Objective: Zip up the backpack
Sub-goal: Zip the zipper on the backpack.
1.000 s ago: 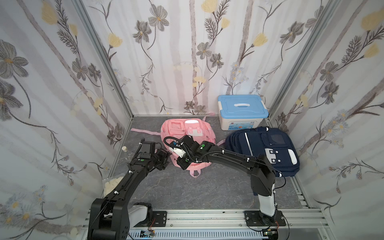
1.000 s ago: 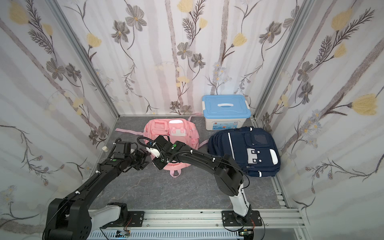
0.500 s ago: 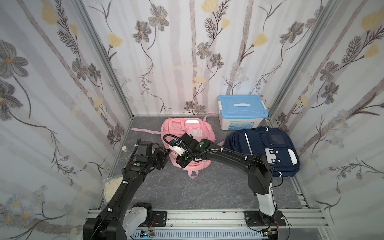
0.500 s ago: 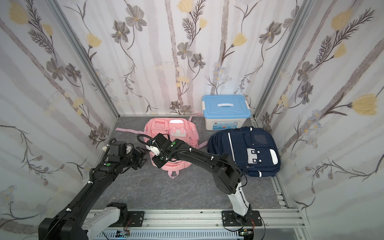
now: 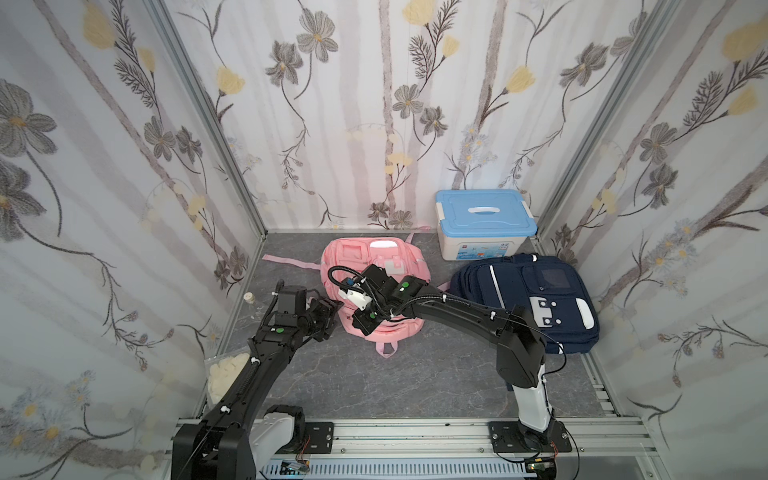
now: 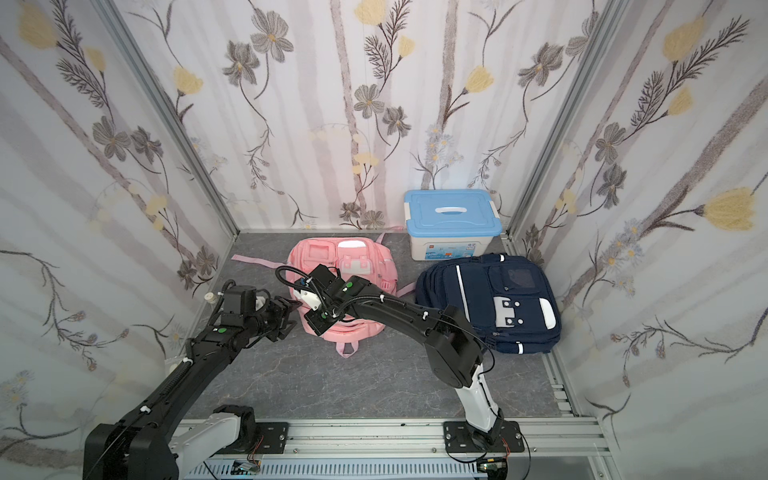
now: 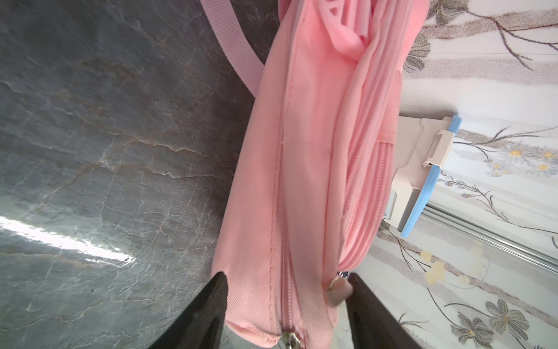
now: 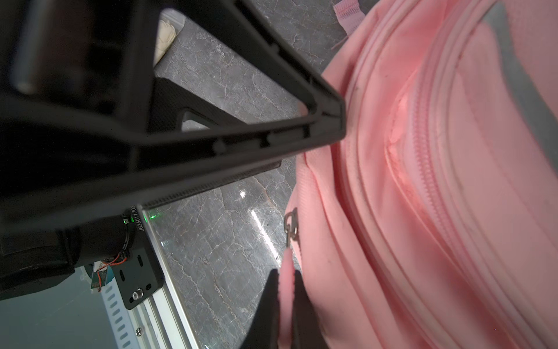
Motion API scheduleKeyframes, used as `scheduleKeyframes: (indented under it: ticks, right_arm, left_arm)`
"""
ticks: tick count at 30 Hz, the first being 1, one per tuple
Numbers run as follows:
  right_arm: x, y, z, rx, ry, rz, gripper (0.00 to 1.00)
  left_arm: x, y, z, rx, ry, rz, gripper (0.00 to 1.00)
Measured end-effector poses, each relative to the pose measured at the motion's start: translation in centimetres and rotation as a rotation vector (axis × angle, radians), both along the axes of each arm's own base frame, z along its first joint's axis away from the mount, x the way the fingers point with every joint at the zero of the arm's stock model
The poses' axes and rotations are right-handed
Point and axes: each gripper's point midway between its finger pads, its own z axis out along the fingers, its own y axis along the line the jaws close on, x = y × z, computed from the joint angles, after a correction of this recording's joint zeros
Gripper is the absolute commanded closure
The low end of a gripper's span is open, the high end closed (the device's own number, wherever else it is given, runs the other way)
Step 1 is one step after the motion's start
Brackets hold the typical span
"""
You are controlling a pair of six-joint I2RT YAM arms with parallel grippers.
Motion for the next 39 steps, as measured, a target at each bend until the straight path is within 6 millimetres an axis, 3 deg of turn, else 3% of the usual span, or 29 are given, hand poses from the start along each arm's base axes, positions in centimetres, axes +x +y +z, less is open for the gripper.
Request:
scheduleKeyframes:
  ticks: [7, 12, 20, 26, 33, 39]
  right_arm:
    - [-0.8, 0.3, 0.2, 0.008, 0.018, 0.024, 1.0]
    - [-1.0, 0.6, 0.3, -0.003, 0.015, 0.052, 1.0]
    - [-1.7, -0.3, -0.9, -0.08, -0.017, 0.13, 1.0]
    - [-1.9, -2.3, -2.6, -0.144, -0.029, 0.175, 1.0]
    - [-2.0, -5.0, -3.8, -0.202, -0.023, 0.192, 1.0]
    - [-1.3, -7.1, -4.0, -0.234, -0.027, 0.169, 1.0]
  left_arm:
    - [1.2, -0.1, -0.5, 0.0, 0.004, 0.0, 0.69]
    - [1.9, -0.3, -0.5, 0.013, 0.014, -0.014, 1.0]
    - [2.2, -0.1, -1.2, 0.014, 0.074, -0.059, 1.0]
    - [2.1, 0.6, -1.6, -0.003, 0.104, -0.088, 1.0]
    - [2.3, 2.2, -0.7, -0.004, 0.097, -0.09, 1.0]
    - [2.5, 2.4, -0.5, -0.003, 0.102, -0.105, 1.0]
